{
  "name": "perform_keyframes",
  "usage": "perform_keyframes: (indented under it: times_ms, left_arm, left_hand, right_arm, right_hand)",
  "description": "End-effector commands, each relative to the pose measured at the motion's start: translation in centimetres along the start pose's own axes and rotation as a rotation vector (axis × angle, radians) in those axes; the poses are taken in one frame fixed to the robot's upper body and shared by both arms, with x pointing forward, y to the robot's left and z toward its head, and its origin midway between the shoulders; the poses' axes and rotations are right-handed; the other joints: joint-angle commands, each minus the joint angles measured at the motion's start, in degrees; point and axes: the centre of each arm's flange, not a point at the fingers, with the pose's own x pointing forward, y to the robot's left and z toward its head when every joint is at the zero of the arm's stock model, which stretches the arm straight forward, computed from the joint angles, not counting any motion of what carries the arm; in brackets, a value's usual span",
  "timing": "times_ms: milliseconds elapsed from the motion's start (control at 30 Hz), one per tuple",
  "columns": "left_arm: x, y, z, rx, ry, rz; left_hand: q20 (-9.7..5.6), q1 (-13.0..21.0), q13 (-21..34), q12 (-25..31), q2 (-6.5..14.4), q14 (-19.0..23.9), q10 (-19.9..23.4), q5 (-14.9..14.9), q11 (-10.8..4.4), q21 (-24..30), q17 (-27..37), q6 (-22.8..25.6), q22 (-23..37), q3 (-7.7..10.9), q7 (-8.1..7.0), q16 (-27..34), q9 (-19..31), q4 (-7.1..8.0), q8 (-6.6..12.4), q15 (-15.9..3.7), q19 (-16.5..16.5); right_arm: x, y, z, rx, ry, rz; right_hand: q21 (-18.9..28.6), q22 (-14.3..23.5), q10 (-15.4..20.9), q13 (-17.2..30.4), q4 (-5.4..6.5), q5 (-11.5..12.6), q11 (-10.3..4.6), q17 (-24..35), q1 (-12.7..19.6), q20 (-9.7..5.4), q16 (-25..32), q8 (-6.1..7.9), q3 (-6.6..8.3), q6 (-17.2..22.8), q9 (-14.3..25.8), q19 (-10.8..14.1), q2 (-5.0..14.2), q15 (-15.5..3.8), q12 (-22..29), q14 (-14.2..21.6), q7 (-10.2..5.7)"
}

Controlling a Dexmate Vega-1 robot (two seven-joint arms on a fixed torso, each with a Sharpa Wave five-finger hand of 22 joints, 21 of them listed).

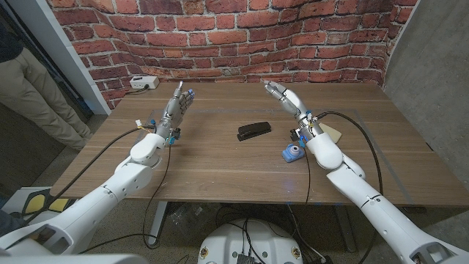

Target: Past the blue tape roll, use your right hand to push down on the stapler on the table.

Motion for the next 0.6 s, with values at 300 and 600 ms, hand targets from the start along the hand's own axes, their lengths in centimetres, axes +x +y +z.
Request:
perform_keyframes:
  times_ms: [300,600]
  left_arm:
    - [-0.31,-0.24,-0.27,0.005,0.008,-0.003]
    - [-0.35,-0.31,-0.05,0.010,0.003,-0.013]
  left_hand:
    - [0.03,0.4,0.3,0.1,0.3,1.1,1.1,-0.4,-0.19,-0.1,0.1,1.3,0.1,0.02,0.00,0.2,0.2,-0.32,0.48,0.20,0.5]
    - [0.13,0.6,0.3,0.1,0.5,1.6,1.7,-0.6,-0.38,-0.1,0.1,1.7,0.1,0.04,-0.01,0.1,0.2,-0.39,0.41,0.14,0.9]
  right_arm:
    - [-0.44,0.48,1.74,-0.348,-0.078,0.064]
    - [-0.07,0.98,1.64,-0.440,-0.147,0.074]
  right_hand:
    - [-0.3,0.2,-0.2,0.1,-0.48,0.6,-0.75,0.1,0.8,-0.16,-0.5,0.17,0.26,-0.2,0.2,0.1,0.15,-0.64,0.2,-0.5,-0.78]
    - [-0.3,0.2,-0.2,0.1,-0.59,0.7,-1.49,0.1,0.9,-0.64,-0.5,0.06,0.27,-0.4,0.2,0.3,0.26,-1.25,0.1,-0.3,-1.21]
